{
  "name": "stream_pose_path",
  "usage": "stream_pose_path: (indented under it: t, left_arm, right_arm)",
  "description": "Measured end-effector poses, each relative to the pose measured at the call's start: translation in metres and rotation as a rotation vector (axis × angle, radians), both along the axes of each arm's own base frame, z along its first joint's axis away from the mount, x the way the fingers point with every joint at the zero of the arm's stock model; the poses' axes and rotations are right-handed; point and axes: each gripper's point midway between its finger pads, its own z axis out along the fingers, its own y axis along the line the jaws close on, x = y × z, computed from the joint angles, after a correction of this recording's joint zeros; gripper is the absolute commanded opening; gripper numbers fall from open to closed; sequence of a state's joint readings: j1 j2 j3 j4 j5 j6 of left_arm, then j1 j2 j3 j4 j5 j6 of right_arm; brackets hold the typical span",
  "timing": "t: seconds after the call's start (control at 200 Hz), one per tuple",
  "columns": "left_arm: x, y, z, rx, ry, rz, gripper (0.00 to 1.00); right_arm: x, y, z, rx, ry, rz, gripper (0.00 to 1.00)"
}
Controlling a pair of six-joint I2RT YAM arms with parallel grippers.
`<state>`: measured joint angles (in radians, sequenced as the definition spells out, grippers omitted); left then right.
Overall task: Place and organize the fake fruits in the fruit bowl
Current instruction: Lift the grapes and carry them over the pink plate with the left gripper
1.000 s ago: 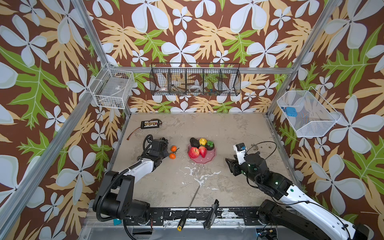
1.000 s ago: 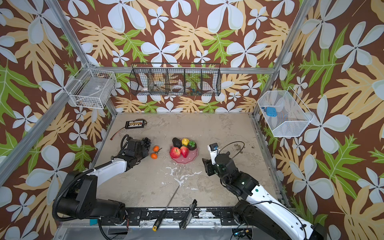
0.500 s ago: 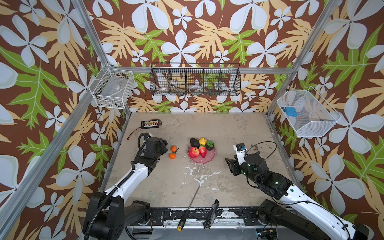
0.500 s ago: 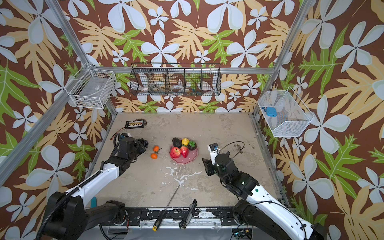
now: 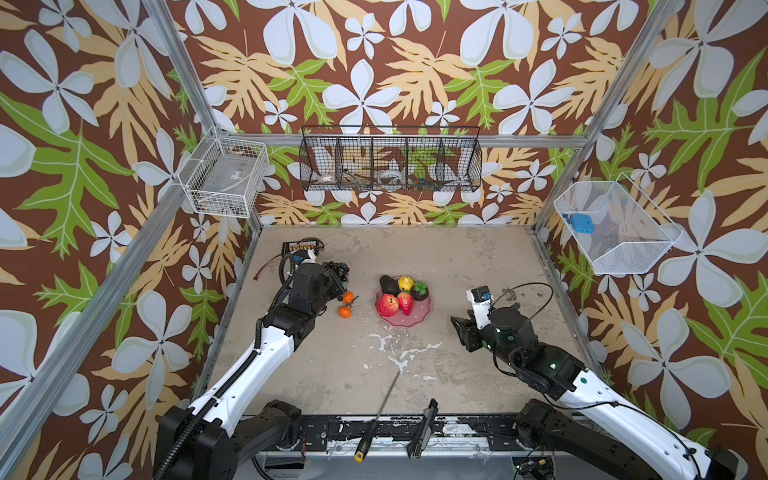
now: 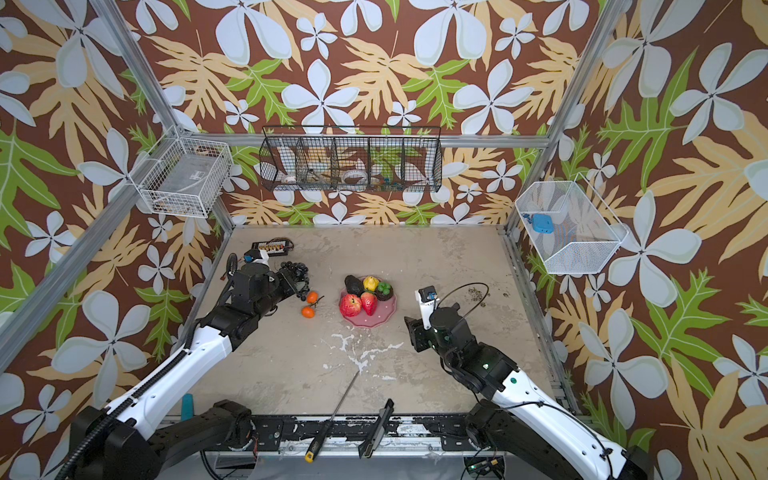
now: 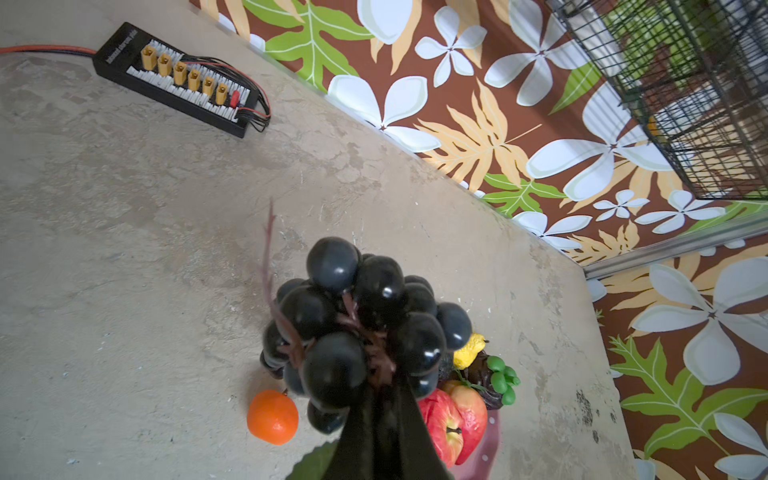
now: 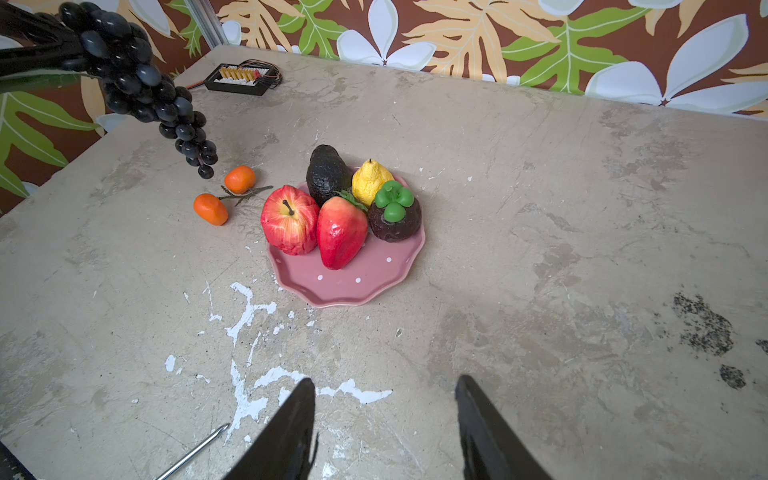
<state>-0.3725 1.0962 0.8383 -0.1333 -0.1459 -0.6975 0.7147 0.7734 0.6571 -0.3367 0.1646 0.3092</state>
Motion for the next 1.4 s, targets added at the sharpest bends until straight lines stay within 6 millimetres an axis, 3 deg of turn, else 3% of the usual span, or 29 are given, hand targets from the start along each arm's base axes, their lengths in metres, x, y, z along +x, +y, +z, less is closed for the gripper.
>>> stream_pose_path:
  t: [0.21,0.38,0.55,0.711,1.056,1.401]
  left_arm:
    - [-0.017,-0.048,0.030,0.000,-0.049,-0.110,0.00]
    - [-0.034,-0.099,0.044,0.010,-0.049,-0.237,0.00]
    - [-0.052,-0.149,0.044,0.040,-0.021,-0.371,0.00]
    - [-0.066,-0.179,0.034,0.066,0.011,-0.460,0.00]
    - [-0.070,-0.215,-0.007,0.108,0.108,-0.570,0.00]
    - [-0.071,-0.206,-0.032,0.156,0.141,-0.547,0.00]
  right_arm:
    - [0.000,0.000,-0.001,-0.002,0.002,0.000,0.54]
    - [0.001,0.000,0.000,-0.003,0.002,-0.002,0.54]
    - [0.002,-0.001,0.003,-0.004,-0.006,-0.010,0.54]
    - [0.004,-0.002,0.006,-0.004,-0.015,-0.022,0.54]
    - [0.005,-0.007,0.010,-0.006,-0.033,-0.046,0.54]
    - [0.005,-0.008,0.010,-0.006,-0.034,-0.048,0.54]
